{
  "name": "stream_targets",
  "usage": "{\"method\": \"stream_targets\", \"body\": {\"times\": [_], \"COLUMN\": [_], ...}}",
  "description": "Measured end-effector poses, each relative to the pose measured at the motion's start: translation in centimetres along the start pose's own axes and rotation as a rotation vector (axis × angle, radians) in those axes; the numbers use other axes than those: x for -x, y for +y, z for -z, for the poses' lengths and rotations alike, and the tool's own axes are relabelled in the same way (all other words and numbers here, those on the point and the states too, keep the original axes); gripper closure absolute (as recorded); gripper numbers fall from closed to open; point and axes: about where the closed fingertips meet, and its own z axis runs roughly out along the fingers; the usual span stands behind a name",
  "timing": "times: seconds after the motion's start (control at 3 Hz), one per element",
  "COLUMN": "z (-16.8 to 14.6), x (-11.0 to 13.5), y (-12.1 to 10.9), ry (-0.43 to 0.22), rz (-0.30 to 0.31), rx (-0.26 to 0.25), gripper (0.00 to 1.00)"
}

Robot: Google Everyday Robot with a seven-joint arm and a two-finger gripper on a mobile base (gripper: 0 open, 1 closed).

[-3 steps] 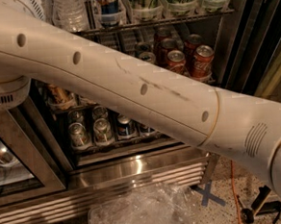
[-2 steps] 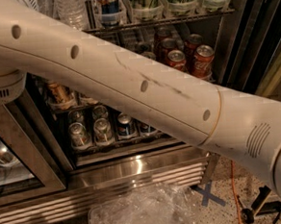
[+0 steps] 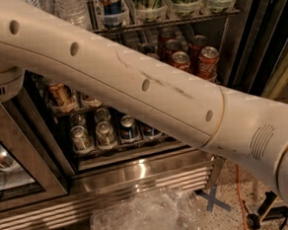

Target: Pick water bottle from top shelf of fridge

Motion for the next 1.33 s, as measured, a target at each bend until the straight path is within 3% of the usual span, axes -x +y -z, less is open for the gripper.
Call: {"method": "stream_targets", "body": {"times": [0.33, 0.67, 1.33], "z": [0.3, 2.0, 7.9], "x": [1.9, 2.2, -0.9], "y": [-0.1, 0.3, 2.2], "ry": [-0.012, 0.002, 0.078], "rz": [0.006, -0.009, -0.123], "rx": [-0.001, 0.012, 0.055], "gripper": [1.0, 1.0, 1.0]}}
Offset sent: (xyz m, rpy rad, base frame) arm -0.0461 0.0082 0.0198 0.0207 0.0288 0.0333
